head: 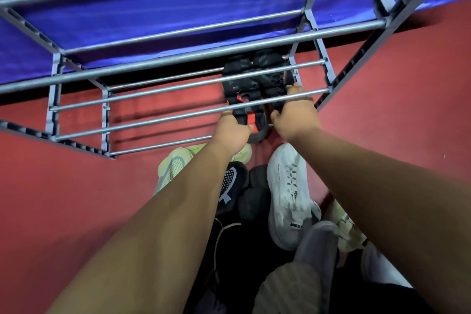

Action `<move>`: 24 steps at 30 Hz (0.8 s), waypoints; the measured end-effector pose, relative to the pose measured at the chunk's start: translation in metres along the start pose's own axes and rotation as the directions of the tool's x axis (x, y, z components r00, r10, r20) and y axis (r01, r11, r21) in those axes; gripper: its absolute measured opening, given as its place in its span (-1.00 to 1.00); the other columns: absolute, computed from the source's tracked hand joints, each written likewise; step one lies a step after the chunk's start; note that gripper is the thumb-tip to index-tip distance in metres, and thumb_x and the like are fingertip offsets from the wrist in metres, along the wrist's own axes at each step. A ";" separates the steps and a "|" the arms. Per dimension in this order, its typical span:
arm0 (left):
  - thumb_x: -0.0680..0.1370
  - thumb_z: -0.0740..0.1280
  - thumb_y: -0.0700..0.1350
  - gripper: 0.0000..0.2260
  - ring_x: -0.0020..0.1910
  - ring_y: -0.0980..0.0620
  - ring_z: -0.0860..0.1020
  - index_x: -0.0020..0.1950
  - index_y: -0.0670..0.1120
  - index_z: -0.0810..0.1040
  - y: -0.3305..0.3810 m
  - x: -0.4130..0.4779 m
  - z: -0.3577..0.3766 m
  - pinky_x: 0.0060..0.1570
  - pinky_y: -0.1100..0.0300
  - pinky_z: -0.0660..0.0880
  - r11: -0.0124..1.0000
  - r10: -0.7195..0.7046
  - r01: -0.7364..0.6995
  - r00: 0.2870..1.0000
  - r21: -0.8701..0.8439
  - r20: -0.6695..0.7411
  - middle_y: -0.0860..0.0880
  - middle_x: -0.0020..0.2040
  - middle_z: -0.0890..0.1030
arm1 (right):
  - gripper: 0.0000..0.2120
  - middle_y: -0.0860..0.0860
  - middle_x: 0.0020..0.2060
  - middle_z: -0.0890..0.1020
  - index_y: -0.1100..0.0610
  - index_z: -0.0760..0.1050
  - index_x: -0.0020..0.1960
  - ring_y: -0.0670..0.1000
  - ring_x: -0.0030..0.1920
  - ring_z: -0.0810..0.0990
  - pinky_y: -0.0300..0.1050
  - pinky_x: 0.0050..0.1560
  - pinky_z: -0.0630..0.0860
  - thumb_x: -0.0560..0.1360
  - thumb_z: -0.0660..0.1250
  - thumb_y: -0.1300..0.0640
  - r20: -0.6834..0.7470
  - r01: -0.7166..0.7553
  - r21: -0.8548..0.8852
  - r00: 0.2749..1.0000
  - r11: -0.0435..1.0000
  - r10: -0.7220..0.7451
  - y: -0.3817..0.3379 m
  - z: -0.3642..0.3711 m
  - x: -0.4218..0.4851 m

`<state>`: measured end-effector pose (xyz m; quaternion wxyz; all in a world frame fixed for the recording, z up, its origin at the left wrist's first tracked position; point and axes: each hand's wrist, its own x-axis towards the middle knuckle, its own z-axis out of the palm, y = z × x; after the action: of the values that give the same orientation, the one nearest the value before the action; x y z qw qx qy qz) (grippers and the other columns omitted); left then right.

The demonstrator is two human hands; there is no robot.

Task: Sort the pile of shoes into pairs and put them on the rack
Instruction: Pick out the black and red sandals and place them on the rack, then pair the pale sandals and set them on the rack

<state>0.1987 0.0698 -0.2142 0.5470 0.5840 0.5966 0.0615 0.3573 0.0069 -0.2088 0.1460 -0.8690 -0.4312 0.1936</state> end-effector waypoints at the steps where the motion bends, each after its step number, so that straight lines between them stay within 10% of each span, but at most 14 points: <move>1: 0.54 0.41 -0.24 -0.84 -0.06 -0.14 0.65 0.01 -0.04 0.48 -0.001 -0.001 -0.003 0.00 -0.05 0.62 1.000 -0.003 0.003 1.000 -0.022 0.021 -0.23 0.10 0.69 | -0.41 0.19 0.53 0.37 0.26 0.33 0.51 0.27 0.51 0.35 0.11 0.49 0.39 0.56 0.39 0.07 -0.012 0.003 0.000 1.000 1.000 -0.003 0.000 0.001 -0.002; 7: 0.45 0.24 -0.38 -0.69 -0.16 -0.07 0.52 0.07 -0.08 0.61 0.000 -0.007 -0.014 -0.14 0.04 0.48 0.982 -0.053 0.078 0.988 -0.171 0.148 -0.13 -0.10 0.64 | -0.67 0.23 0.23 0.49 0.31 0.47 0.27 0.25 0.33 0.41 0.08 0.42 0.40 0.53 0.29 0.25 -0.037 0.012 0.001 0.999 1.000 -0.012 0.000 0.000 -0.033; 18: 0.57 0.29 -0.15 -0.67 0.08 -0.16 0.65 0.32 -0.10 0.58 -0.067 -0.085 -0.102 0.08 0.09 0.58 0.972 -0.018 0.077 0.966 0.221 -0.258 -0.11 0.20 0.65 | -0.64 0.21 0.26 0.46 0.26 0.47 0.29 0.29 0.24 0.45 0.17 0.33 0.43 0.51 0.31 0.18 -0.038 0.027 0.015 0.999 1.000 -0.026 -0.025 0.007 -0.108; 24: 0.40 0.58 0.26 -0.04 0.50 -0.25 0.39 0.61 -0.17 0.25 -0.129 -0.141 -0.128 0.47 -0.11 0.40 0.831 -0.337 0.365 0.931 0.420 -0.141 -0.20 0.53 0.34 | -0.63 0.15 0.26 0.49 0.20 0.51 0.34 0.23 0.26 0.47 0.12 0.30 0.48 0.56 0.30 0.14 0.177 0.225 -0.044 0.961 0.973 -0.214 -0.059 0.028 -0.146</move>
<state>-0.0145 -0.0053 -0.1736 0.3848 0.5704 0.7082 -0.1582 0.2231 -0.0738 -0.1786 0.1013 -0.8002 -0.5419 0.2361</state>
